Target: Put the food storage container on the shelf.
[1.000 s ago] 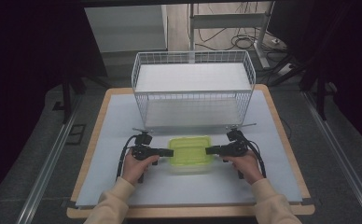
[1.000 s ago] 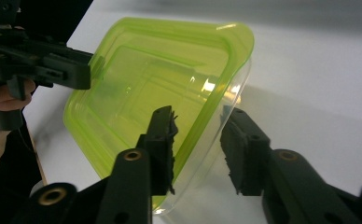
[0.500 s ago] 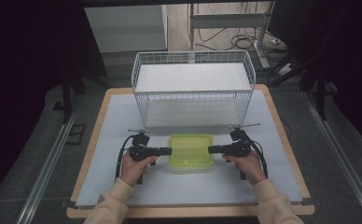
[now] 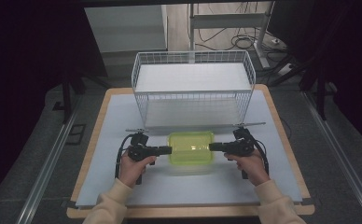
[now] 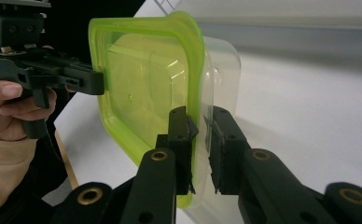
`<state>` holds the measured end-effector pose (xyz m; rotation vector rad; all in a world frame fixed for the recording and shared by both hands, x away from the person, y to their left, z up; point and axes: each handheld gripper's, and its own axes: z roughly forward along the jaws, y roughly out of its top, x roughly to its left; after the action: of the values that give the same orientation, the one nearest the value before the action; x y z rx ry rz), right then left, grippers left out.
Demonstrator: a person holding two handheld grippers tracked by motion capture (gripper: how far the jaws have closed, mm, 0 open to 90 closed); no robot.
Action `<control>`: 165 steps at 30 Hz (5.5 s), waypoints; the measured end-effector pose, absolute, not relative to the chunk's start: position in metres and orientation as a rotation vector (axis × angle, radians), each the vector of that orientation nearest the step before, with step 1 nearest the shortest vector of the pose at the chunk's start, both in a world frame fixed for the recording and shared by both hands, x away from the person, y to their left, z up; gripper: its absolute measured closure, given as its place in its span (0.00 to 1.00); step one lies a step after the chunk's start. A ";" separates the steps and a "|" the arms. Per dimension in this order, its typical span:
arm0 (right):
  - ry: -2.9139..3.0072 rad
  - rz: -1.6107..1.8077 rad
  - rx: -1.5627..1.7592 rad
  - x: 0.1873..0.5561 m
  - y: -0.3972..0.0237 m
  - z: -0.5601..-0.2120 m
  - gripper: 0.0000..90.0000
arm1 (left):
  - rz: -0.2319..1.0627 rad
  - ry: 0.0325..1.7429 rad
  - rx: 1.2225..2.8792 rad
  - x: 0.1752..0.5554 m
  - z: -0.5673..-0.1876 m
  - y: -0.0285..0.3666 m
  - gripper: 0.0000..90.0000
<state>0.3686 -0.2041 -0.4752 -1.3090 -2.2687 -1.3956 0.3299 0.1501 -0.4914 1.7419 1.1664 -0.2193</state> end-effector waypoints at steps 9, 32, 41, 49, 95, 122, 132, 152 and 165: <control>-2.286 -1.440 -1.288 0.364 -0.204 -0.466 0.89 | -0.208 1.158 1.739 0.328 -0.486 0.150 0.90; -2.309 -1.535 -1.259 0.362 -0.202 -0.429 0.89 | -0.155 1.107 1.722 0.332 -0.451 0.154 0.90; -2.292 -1.557 -1.266 0.364 -0.202 -0.420 0.89 | -0.156 1.101 1.717 0.336 -0.441 0.155 0.90; -2.302 -1.581 -1.261 0.364 -0.204 -0.408 0.89 | -0.141 1.084 1.715 0.337 -0.430 0.154 0.90; -2.321 -1.741 -1.218 0.416 -0.198 -0.304 0.90 | -0.070 1.014 1.673 0.396 -0.323 0.162 0.90; -2.290 -1.691 -1.353 0.467 -0.190 -0.289 0.90 | -0.108 1.079 1.678 0.458 -0.311 0.164 0.90; -2.239 -1.626 -1.455 0.494 -0.190 -0.296 0.89 | -0.127 1.146 1.700 0.481 -0.316 0.157 0.89; -2.295 -1.621 -1.582 0.513 -0.182 -0.314 0.78 | -0.043 1.237 1.649 0.501 -0.326 0.145 0.75; -2.358 -1.710 -1.596 0.502 -0.181 -0.308 0.43 | 0.055 1.203 1.609 0.496 -0.327 0.149 0.25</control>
<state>0.5025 -0.1808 -0.3083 -1.5962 -2.3584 -1.7104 0.4956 0.1488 -0.3273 1.6085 1.2035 0.0548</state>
